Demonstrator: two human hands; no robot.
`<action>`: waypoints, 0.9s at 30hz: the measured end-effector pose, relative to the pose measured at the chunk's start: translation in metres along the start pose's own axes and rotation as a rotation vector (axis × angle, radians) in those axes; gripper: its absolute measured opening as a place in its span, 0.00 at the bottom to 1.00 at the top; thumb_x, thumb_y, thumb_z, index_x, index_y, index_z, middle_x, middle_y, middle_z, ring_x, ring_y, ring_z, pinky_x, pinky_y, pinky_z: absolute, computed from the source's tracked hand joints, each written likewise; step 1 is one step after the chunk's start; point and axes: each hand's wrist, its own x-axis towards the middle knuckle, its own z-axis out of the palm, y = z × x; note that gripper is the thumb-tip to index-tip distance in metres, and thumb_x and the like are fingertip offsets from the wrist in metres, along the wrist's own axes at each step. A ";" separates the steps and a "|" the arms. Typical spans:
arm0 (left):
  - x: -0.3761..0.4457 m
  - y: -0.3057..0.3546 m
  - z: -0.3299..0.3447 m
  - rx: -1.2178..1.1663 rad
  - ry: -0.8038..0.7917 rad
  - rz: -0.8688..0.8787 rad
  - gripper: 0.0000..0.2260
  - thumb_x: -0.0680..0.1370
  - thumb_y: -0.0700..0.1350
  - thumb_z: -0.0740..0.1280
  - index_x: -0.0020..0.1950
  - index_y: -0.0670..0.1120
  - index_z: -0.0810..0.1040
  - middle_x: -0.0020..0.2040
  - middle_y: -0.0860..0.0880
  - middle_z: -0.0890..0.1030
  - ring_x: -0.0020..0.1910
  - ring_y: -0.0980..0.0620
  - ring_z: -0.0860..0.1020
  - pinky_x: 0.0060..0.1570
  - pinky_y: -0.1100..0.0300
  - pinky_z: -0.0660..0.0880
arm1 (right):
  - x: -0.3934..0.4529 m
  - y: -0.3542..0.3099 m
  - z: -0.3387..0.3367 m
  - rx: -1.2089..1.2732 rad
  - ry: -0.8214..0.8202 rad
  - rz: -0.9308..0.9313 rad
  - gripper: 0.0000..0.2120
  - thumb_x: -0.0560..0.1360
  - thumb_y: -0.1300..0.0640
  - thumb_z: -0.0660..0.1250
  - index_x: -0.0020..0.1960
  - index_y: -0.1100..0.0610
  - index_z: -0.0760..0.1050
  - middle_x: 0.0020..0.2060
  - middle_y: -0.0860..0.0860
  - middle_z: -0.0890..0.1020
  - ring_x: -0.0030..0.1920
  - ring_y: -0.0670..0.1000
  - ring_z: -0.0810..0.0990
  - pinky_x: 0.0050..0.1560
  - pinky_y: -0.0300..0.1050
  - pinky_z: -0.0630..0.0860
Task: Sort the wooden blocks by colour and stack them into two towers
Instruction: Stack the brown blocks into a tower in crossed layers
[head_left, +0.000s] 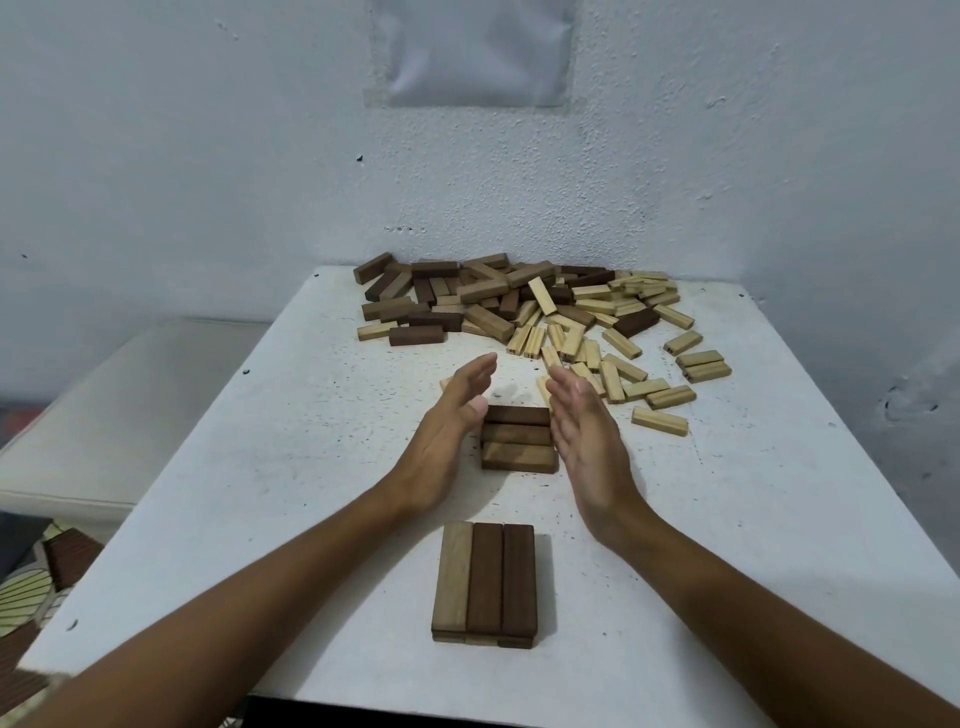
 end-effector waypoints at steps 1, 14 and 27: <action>0.001 0.001 0.001 -0.002 0.014 0.005 0.27 0.77 0.62 0.55 0.75 0.56 0.63 0.75 0.56 0.66 0.74 0.62 0.62 0.72 0.60 0.59 | 0.001 0.002 0.001 -0.007 0.011 -0.014 0.24 0.77 0.38 0.51 0.70 0.45 0.65 0.71 0.46 0.68 0.73 0.44 0.64 0.69 0.38 0.61; 0.008 0.002 0.017 -0.134 -0.002 0.025 0.38 0.73 0.73 0.52 0.78 0.53 0.55 0.78 0.56 0.58 0.75 0.66 0.54 0.77 0.59 0.49 | 0.021 0.010 0.009 -0.012 0.002 -0.105 0.32 0.75 0.35 0.50 0.77 0.43 0.56 0.77 0.41 0.59 0.74 0.37 0.58 0.74 0.40 0.53; 0.010 0.000 0.019 -0.136 -0.012 0.048 0.35 0.72 0.76 0.50 0.75 0.62 0.56 0.78 0.58 0.56 0.75 0.68 0.53 0.74 0.63 0.48 | 0.020 0.014 0.013 0.001 0.000 -0.120 0.31 0.76 0.39 0.52 0.78 0.44 0.53 0.77 0.41 0.57 0.69 0.29 0.58 0.66 0.30 0.56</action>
